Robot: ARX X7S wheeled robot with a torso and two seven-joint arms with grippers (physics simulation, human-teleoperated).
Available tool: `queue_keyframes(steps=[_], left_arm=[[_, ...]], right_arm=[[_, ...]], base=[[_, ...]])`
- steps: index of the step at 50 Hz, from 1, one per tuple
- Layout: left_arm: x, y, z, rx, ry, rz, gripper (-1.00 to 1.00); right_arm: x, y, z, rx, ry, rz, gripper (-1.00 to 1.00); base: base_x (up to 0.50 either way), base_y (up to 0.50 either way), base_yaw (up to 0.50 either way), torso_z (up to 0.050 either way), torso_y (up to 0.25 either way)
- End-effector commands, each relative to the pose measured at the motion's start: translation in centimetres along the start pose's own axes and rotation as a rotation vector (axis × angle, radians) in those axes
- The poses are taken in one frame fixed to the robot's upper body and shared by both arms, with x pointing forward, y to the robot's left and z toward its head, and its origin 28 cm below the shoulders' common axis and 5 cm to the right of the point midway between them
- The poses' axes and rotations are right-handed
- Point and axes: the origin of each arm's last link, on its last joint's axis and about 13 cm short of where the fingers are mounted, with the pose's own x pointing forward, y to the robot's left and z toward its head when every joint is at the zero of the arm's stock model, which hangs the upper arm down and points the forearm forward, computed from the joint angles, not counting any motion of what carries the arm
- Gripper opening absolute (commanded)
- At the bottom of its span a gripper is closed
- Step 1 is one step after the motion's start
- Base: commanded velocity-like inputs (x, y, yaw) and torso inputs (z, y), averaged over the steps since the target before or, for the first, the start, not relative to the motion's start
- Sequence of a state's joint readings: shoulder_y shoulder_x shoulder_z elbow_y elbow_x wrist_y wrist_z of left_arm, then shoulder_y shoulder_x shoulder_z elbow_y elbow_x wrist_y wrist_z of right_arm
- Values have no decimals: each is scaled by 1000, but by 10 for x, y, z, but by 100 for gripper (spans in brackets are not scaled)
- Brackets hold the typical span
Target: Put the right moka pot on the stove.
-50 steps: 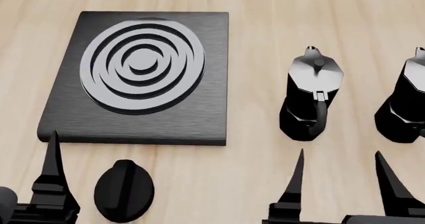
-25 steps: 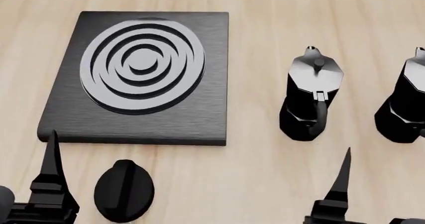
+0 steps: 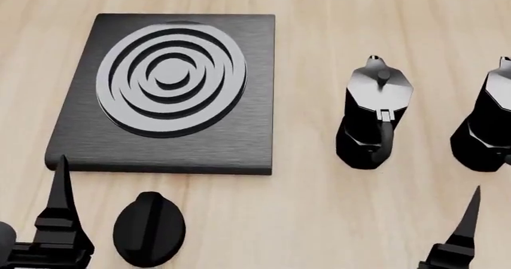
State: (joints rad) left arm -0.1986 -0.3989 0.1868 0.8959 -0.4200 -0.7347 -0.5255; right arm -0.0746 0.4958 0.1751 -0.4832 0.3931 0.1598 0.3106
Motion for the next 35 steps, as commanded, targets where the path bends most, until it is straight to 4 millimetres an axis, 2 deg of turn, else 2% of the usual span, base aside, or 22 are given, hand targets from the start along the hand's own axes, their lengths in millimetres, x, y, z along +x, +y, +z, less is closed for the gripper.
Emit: queue_keyframes(steps=[1,24,35], left_arm=[[0,0,0,2,1,6,100],[-1,1,0,6,-2,23,100],[-1,1,0,7,-4,32,100]], right_arm=[[4,-13,-3,-26,12,-40,100],[30,-23,-2,-20,45,-47,100],[43,-24,-8,-15,78,-52,100]], base=[[0,0,0,0,0],[0,0,0,0,0],[0,0,0,0,0]])
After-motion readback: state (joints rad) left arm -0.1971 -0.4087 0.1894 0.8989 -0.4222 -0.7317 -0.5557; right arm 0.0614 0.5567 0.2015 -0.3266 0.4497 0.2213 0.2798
